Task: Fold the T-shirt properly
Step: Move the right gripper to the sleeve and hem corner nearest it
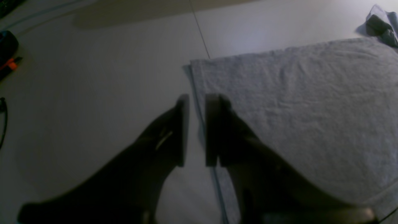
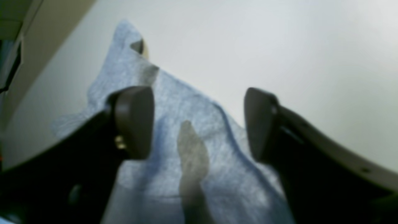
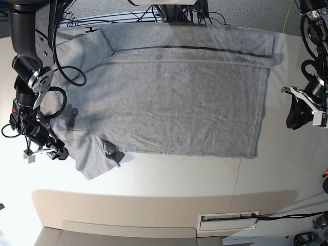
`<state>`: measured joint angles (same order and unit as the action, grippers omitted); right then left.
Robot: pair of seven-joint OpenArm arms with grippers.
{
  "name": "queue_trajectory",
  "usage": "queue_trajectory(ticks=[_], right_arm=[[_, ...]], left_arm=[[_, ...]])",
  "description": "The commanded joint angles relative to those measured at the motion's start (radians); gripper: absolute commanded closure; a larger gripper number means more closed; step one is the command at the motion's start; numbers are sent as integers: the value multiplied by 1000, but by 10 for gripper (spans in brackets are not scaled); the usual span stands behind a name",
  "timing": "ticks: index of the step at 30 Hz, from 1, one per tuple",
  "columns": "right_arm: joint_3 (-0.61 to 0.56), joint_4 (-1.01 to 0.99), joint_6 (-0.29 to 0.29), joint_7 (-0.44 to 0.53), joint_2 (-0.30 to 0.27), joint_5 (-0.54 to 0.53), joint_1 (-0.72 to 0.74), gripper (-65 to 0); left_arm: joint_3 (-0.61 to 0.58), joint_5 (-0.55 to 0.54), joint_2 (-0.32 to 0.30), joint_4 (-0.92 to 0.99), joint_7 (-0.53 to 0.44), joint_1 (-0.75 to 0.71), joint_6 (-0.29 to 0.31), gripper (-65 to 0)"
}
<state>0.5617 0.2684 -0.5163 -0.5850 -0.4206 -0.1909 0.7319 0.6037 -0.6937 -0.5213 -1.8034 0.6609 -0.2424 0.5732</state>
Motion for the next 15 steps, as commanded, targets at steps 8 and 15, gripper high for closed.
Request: queue_trajectory(ticks=[8,15], right_arm=[[0,-1,14,77,-9,27,10,0],[0,-1,14,109,-9,27,10,0]], left_arm=[[8,-18,-22,-13,-4,10,2,-111],[8,-18,-23,-13,-15,14,2,-111]])
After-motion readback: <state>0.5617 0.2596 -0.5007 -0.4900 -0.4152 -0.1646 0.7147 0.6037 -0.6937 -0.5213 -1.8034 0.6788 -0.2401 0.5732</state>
